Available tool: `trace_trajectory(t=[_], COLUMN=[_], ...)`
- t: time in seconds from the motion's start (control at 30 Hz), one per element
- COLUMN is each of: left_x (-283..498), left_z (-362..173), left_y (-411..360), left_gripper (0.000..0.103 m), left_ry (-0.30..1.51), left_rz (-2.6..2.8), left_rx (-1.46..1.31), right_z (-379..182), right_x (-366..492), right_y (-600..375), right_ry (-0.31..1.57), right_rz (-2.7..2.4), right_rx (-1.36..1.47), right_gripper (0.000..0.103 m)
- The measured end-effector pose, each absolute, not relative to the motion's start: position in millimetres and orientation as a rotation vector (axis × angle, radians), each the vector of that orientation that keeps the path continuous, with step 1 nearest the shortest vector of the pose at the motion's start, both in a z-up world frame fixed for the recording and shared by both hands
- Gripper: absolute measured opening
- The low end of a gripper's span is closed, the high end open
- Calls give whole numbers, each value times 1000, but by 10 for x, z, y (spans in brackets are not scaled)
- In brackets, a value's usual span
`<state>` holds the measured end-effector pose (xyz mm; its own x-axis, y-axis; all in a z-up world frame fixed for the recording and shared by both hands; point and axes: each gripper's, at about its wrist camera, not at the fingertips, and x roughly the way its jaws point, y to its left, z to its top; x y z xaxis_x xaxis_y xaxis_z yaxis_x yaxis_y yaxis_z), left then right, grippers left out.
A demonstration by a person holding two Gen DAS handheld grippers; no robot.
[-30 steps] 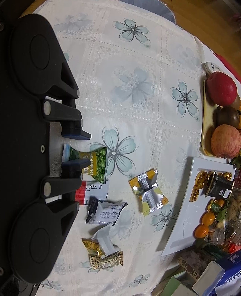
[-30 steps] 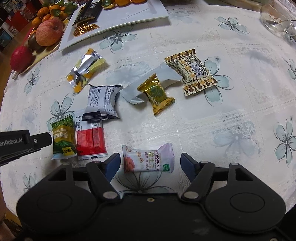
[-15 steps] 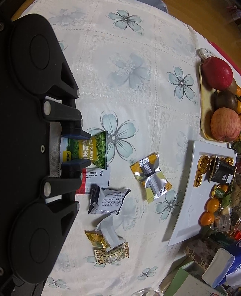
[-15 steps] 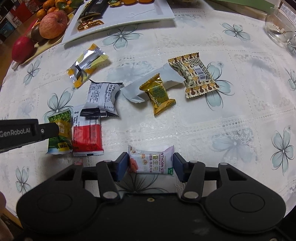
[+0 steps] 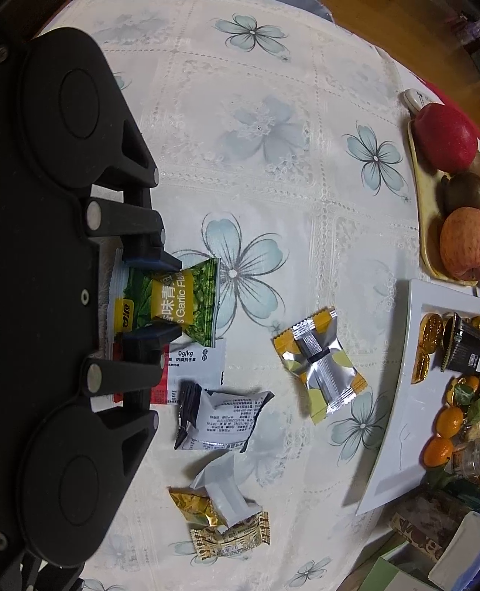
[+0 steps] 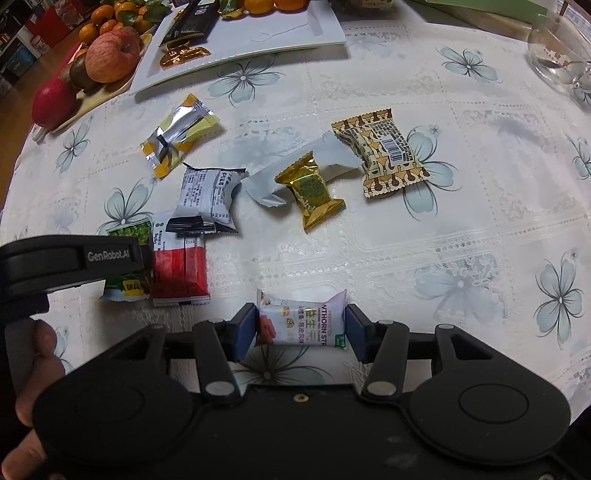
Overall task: Organize snacks
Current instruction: 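Grasp the green garlic-pea bag with the left tool while the right tool grasps the white-and-pink bar, then carry both snacks over the gold tray and open both tools to release them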
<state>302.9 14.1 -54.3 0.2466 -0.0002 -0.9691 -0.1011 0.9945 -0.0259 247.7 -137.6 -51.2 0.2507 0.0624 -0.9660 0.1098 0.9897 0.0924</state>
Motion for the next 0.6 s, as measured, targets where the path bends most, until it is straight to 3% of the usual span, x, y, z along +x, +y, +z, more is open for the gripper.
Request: trace_trajectory(t=[0.17, 0.6], left_x=[3014, 2309], left_z=[-518, 19], left_y=[143, 94], left_gripper=[36, 36], left_ry=[1307, 1207], left_rz=[69, 17], left_rx=[-103, -125], right_z=[-491, -69], right_x=[2446, 2003], right_y=[-1390, -1633], right_ry=[1310, 1186], right_rz=[-32, -9], right_rx=[145, 156], right_gripper=[54, 54])
